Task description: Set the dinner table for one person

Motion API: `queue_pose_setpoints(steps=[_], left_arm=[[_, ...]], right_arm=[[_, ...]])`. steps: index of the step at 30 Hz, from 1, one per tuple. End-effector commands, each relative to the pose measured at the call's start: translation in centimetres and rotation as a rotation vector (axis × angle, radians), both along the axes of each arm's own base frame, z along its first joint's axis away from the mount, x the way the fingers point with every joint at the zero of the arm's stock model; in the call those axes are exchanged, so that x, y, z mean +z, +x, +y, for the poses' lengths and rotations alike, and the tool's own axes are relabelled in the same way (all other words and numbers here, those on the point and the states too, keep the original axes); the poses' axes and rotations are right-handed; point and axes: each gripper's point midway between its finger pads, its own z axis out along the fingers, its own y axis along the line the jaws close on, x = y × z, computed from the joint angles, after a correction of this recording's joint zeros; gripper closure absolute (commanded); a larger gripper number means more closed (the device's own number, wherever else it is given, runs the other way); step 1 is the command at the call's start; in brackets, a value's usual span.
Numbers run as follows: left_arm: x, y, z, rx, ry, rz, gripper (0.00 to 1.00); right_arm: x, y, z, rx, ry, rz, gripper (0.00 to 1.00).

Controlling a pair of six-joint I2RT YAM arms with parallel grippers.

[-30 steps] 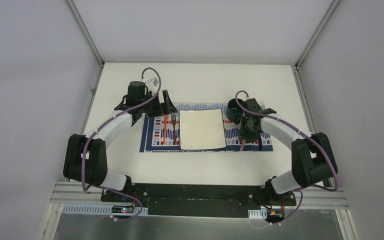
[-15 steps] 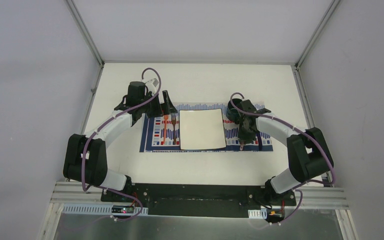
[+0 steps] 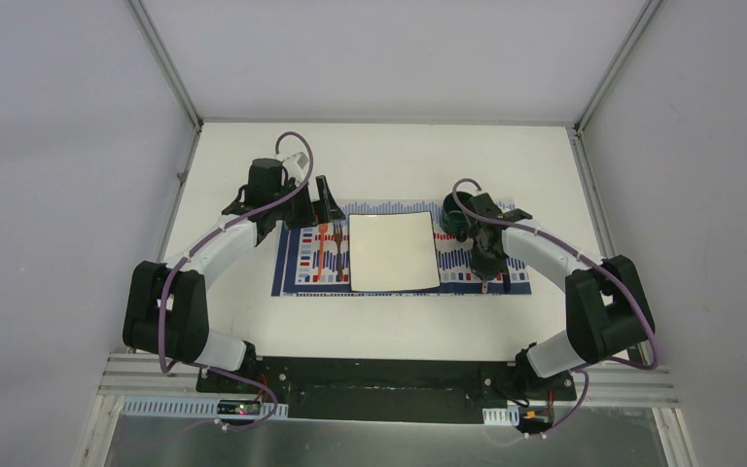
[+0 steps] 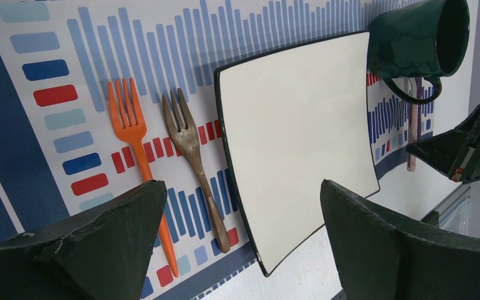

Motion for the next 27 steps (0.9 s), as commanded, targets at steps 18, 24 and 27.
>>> queue_pose_setpoints(steps=[18, 24, 27], left_arm=[[2.47, 0.52, 0.01, 0.003, -0.008, -0.084, 0.01], [2.65, 0.57, -0.01, 0.004, -0.010, -0.088, 0.01], [2.65, 0.51, -0.05, 0.003, -0.010, -0.088, 0.01]], right_arm=[[1.57, 0.98, 0.09, 0.014, -0.008, -0.041, 0.99], [1.55, 1.00, -0.06, 0.033, -0.027, -0.013, 1.00], [1.35, 0.87, 0.07, 0.045, -0.026, 0.006, 1.00]])
